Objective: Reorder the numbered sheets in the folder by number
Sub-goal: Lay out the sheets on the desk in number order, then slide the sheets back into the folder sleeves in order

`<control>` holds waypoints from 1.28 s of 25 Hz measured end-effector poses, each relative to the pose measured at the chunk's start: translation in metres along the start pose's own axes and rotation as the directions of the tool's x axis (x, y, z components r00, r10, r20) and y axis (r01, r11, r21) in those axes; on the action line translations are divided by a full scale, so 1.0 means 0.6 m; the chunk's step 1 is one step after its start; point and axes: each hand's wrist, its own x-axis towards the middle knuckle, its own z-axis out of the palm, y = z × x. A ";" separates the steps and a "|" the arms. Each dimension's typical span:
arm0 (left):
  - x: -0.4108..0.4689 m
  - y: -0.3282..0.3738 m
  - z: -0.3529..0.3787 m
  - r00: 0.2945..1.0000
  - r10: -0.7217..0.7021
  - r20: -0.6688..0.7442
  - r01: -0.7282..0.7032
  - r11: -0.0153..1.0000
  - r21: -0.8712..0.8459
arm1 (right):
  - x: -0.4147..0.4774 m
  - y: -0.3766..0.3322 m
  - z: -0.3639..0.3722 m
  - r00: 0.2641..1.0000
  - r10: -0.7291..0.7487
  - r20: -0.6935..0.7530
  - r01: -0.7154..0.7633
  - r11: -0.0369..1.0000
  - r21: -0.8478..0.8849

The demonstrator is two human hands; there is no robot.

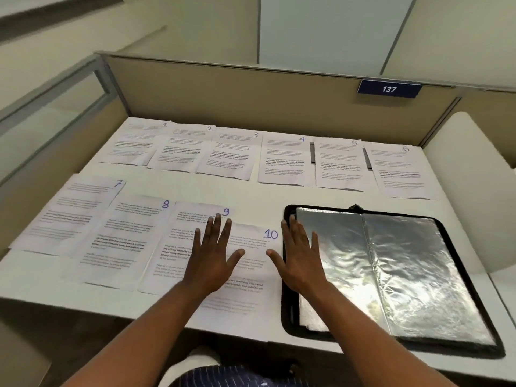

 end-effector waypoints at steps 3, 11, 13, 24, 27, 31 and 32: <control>0.017 -0.018 -0.006 1.000 -0.015 0.011 0.014 1.000 0.002 | 0.040 -0.016 0.006 0.998 -0.051 -0.038 0.052 0.998 0.021; 0.129 -0.211 -0.020 0.998 0.047 0.044 -0.047 0.999 -0.018 | 0.184 -0.165 0.072 0.997 -0.016 -0.078 0.020 0.999 0.040; 0.151 -0.272 -0.024 0.995 0.062 0.080 -0.062 0.998 -0.002 | 0.215 -0.213 0.096 0.997 0.029 -0.065 -0.027 0.999 0.034; 0.196 -0.288 -0.014 0.966 0.194 0.169 -0.179 0.979 -0.102 | 0.219 -0.200 0.118 0.970 0.240 -0.028 -0.240 0.971 -0.001; 0.189 -0.218 0.013 0.964 0.216 0.155 -0.201 0.974 -0.106 | 0.190 -0.141 0.111 0.968 0.251 -0.022 -0.251 0.968 0.010; 0.151 -0.084 0.057 0.966 0.191 0.175 -0.170 0.977 -0.129 | 0.126 -0.043 0.101 0.956 0.274 -0.106 -0.268 0.961 0.075; 0.138 -0.044 0.068 0.965 0.182 0.191 -0.158 0.978 -0.134 | 0.110 -0.016 0.094 0.952 0.287 -0.107 -0.280 0.957 0.083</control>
